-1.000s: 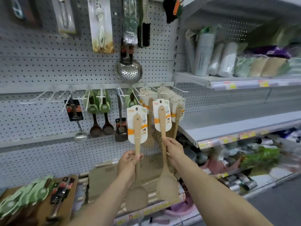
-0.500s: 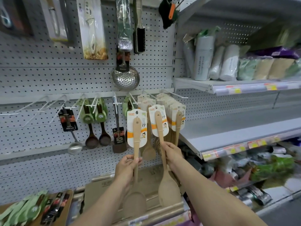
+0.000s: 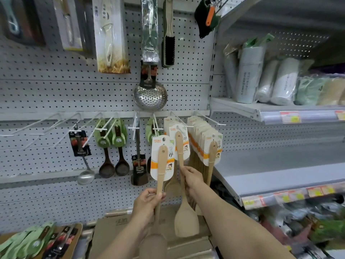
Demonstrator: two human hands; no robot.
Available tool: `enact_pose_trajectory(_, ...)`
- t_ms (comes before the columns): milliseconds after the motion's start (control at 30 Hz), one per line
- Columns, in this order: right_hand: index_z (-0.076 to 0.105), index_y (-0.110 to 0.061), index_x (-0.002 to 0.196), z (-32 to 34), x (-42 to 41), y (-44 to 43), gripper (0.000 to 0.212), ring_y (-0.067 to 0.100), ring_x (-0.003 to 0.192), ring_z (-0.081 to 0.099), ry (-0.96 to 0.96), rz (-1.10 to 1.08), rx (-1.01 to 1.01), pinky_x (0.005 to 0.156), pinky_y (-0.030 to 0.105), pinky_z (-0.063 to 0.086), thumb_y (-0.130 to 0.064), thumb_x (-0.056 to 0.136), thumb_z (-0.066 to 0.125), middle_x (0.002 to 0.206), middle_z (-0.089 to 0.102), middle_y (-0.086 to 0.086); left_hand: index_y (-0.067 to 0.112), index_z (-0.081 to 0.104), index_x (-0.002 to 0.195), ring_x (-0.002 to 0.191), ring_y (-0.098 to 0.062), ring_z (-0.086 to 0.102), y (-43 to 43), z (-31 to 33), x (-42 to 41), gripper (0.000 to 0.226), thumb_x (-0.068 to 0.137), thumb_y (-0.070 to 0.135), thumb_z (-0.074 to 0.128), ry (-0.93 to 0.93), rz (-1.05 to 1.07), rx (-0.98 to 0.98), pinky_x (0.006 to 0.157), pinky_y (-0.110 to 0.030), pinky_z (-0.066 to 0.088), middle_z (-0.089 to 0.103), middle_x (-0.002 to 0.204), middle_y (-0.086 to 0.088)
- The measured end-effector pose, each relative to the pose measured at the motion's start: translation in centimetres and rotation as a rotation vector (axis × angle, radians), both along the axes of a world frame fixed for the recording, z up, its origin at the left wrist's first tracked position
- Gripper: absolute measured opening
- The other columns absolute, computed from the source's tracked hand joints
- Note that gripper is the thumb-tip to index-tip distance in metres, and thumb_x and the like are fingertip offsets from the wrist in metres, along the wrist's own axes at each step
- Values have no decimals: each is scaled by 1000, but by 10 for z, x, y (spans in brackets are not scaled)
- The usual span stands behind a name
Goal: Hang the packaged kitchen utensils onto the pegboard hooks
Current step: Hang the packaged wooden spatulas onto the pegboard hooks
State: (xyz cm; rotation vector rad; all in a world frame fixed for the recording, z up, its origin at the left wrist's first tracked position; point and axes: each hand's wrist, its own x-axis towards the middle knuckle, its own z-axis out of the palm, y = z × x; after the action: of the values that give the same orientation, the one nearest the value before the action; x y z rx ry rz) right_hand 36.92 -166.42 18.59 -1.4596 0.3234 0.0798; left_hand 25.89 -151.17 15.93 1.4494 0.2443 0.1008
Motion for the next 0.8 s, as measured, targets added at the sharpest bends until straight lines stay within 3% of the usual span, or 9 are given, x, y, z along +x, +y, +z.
enact_pose_trajectory(133, 73, -18, 97, 7, 20, -3, 6, 21, 81, 67, 38, 52, 30, 59, 28, 52, -22, 95, 69, 91, 74, 4, 1, 61, 105, 95, -19, 74, -17, -3, 13, 13, 95, 7, 62, 2, 38, -19, 99, -43, 51, 78, 94, -6)
enact_pose_trajectory(200, 72, -17, 97, 6, 28, -8, 5, 17, 74, 65, 50, 64, 32, 53, 24, 47, -20, 96, 68, 87, 72, 2, -1, 61, 107, 92, -16, 74, -25, -3, 17, 14, 95, 7, 62, 7, 59, -22, 93, -39, 53, 78, 94, -6)
enact_pose_trajectory(267, 73, -12, 102, 8, 31, -12, 10, 19, 77, 66, 42, 94, 47, 57, 26, 51, -19, 95, 69, 87, 72, 4, 0, 62, 107, 93, -16, 74, -33, -3, 20, 14, 95, 7, 62, 15, 74, -27, 91, -38, 53, 78, 95, -5)
enact_pose_trajectory(333, 72, -11, 111, 9, 37, -16, 22, 23, 87, 69, 35, 129, 26, 74, 35, 59, -25, 94, 70, 93, 74, 6, 2, 61, 108, 95, -17, 74, -40, -3, 22, 14, 96, 8, 62, 18, 90, -27, 91, -38, 53, 78, 97, -4)
enact_pose_trajectory(400, 69, -16, 115, 14, 38, -19, 30, 26, 100, 67, 10, 140, -31, 92, 42, 56, -37, 94, 68, 100, 73, 4, 3, 61, 108, 97, -17, 74, -46, -1, 23, 13, 96, 8, 61, 13, 111, -34, 88, -36, 53, 78, 98, -5)
enact_pose_trajectory(467, 68, -22, 109, 25, 36, -23, 26, 23, 109, 63, -59, 163, -61, 98, 39, 50, -44, 96, 63, 109, 71, 1, 3, 61, 108, 97, -17, 73, -53, -1, 25, 12, 96, 7, 60, 4, 129, -48, 86, -34, 53, 78, 99, -6)
enact_pose_trajectory(600, 75, -22, 97, 58, 17, -34, 21, 4, 92, 71, -259, 258, 104, 87, 23, 57, -38, 98, 63, 97, 77, -6, 3, 61, 107, 96, -17, 74, -66, 0, 24, 13, 95, 8, 61, -21, 149, -37, 93, -41, 53, 78, 98, -6)
enact_pose_trajectory(700, 75, -18, 90, 72, 6, -39, 20, 12, 95, 68, -404, 281, 84, 93, 33, 54, -35, 95, 67, 95, 76, -5, 5, 62, 106, 94, -18, 74, -76, -2, 24, 11, 95, 7, 62, -31, 151, -45, 96, -43, 53, 78, 97, -8)
enact_pose_trajectory(800, 73, -17, 85, 80, 4, -43, 13, 6, 73, 57, -512, 225, 45, 71, 19, 49, -26, 95, 69, 78, 67, -6, 4, 61, 108, 96, -20, 74, -84, -2, 27, 13, 95, 5, 62, -37, 143, -63, 96, -42, 53, 77, 97, -10)
